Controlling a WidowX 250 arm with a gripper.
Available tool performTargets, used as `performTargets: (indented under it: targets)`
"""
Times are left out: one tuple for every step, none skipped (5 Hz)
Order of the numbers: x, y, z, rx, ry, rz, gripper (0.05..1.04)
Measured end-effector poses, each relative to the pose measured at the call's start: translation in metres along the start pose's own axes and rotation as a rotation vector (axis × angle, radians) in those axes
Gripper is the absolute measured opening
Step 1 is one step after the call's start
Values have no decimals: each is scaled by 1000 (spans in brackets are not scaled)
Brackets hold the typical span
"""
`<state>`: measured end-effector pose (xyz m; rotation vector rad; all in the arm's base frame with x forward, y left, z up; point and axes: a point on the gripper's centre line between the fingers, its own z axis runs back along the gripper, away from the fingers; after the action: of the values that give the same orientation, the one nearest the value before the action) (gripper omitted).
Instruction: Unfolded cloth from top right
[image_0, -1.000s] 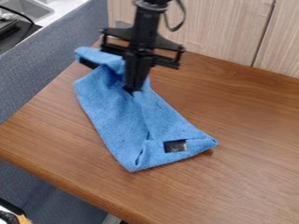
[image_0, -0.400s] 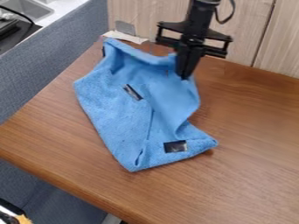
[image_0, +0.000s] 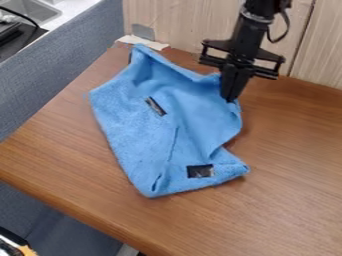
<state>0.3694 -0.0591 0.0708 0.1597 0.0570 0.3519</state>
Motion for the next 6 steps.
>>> performTargets:
  targets:
    - [4,-13,-9,-54,-20,-26,54]
    - [6,-23,-25,-78,-2,-52,54]
    - [13,-29,-25,-100,-16,-69,69]
    - [13,-30,-25,-96,-11,-80,211]
    - [14,-29,-25,-86,-17,-76,461]
    - [11,-27,-26,-78,-3,-85,762]
